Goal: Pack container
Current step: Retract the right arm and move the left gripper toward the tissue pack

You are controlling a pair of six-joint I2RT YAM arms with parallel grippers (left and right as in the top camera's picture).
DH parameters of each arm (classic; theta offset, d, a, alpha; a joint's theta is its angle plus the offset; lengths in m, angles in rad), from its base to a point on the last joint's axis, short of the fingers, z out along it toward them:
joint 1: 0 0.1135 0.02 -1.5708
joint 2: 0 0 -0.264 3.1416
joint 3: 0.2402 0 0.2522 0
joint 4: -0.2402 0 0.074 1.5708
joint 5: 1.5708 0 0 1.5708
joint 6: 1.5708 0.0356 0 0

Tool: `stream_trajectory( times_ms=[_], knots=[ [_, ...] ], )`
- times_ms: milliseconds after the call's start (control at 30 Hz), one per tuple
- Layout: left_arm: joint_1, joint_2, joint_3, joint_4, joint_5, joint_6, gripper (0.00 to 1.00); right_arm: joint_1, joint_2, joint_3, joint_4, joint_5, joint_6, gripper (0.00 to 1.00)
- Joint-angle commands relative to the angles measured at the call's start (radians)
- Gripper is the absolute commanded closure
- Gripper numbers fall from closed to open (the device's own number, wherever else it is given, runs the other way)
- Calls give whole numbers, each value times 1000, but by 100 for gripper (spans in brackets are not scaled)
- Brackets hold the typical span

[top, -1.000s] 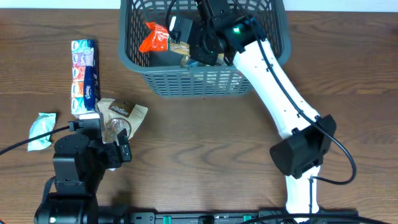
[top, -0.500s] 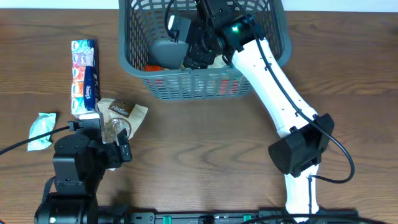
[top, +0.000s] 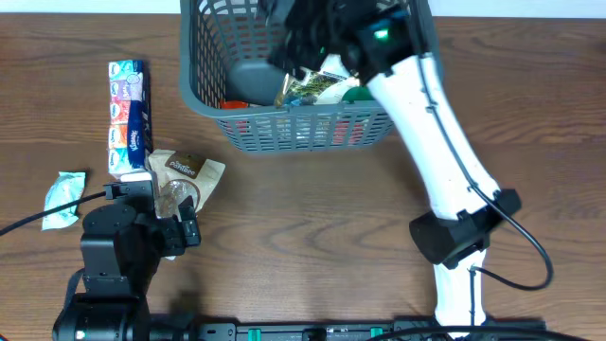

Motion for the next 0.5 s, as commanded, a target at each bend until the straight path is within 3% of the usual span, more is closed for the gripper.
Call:
stream_trajectory(
  times_ms=[0, 200, 467],
  knots=[
    [6, 0, 18, -2, -15, -3, 2, -106, -12, 180, -23, 66, 274, 1],
    [6, 66, 143, -98, -16, -123, 2, -384, -12, 361, -216, 39, 620, 1],
    [87, 517, 762, -423, -30, -138, 2, -638, -8, 294, -429, -19, 651, 1]
  ],
)
